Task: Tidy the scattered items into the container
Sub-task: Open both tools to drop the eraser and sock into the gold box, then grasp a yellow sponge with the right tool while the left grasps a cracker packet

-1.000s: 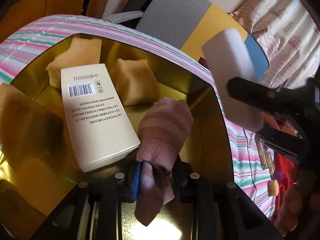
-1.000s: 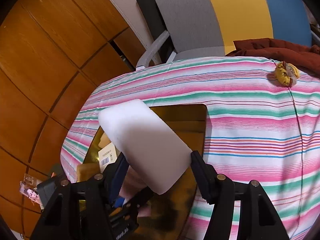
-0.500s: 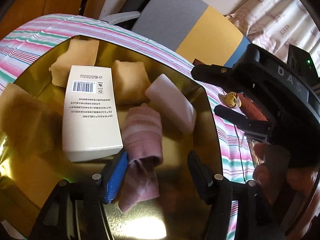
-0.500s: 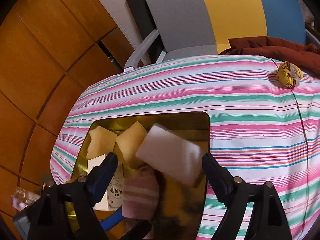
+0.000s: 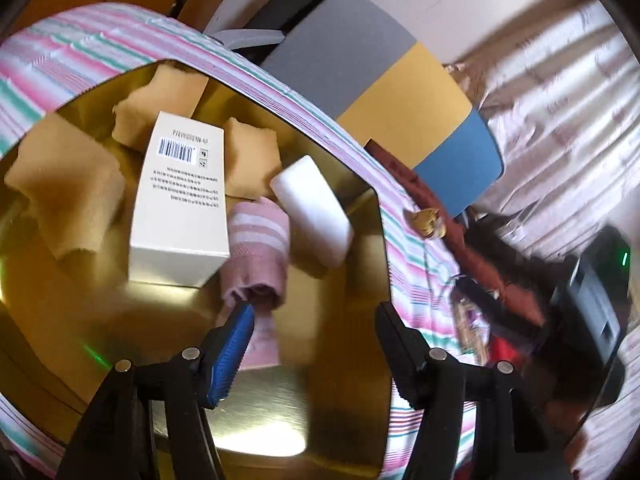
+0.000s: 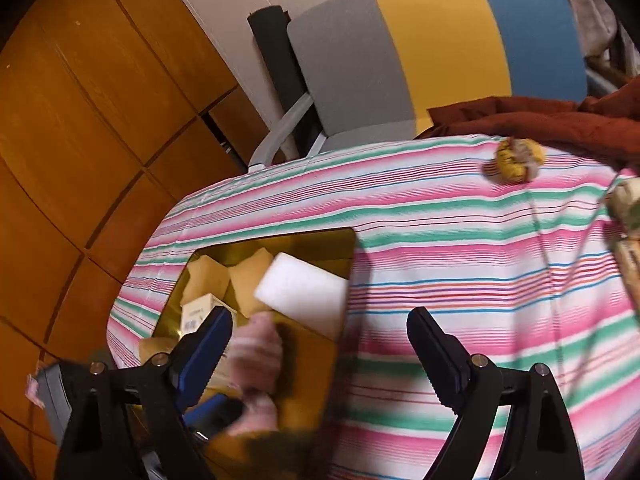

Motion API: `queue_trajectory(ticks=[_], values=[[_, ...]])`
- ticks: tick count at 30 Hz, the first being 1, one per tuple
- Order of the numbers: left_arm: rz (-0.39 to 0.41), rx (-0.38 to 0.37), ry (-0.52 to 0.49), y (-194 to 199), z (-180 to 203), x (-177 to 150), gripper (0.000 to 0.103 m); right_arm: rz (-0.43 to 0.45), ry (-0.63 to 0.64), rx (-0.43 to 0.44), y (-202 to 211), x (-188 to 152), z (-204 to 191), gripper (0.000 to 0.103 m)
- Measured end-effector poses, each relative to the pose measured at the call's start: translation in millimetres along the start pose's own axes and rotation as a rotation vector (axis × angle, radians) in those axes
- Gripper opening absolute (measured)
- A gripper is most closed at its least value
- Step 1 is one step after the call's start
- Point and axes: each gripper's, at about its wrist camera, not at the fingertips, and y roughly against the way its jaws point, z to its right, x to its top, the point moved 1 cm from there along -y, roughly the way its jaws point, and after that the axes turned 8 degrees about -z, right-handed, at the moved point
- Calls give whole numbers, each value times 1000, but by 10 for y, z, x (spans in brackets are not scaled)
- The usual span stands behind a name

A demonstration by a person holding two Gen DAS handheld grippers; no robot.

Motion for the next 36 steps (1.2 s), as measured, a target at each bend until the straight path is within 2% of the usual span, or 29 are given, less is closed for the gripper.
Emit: queue_trajectory(ticks=[2,4,5,7,17,23,26,29,33,36], values=[[11,7,-9,-27,76,-56,63,7,0,-18,102,-60,114,90],[29,31,-53,-28,170,-72,63,7,-9,-30,172,-117,246,90],[35,40,-74,-105,345,31,63,4,-16,-39,198,-153,318,90],[45,45,-122,-98,453,-23,63,0,-35,-62,240,-211,472,90],[-19,23,-306,-244,960,-340,63,-11,-190,-168,601,-496,1342,90],[-59,-6,-375,-363,1222,-507,63,38,-415,-424,1123,-717,2078,90],[-74,-13,-404,-421,1331,-569,63,72,-553,-509,1387,-807,2473,96],[-94,-14,-425,-487,1426,-630,63,94,-714,-498,1565,-870,2813,96],[-119,-14,-453,-556,1522,-711,63,72,-738,-573,1598,-808,3075,97],[-131,-7,-474,-589,1571,-762,64,14,-793,-513,1514,-816,3272,97]])
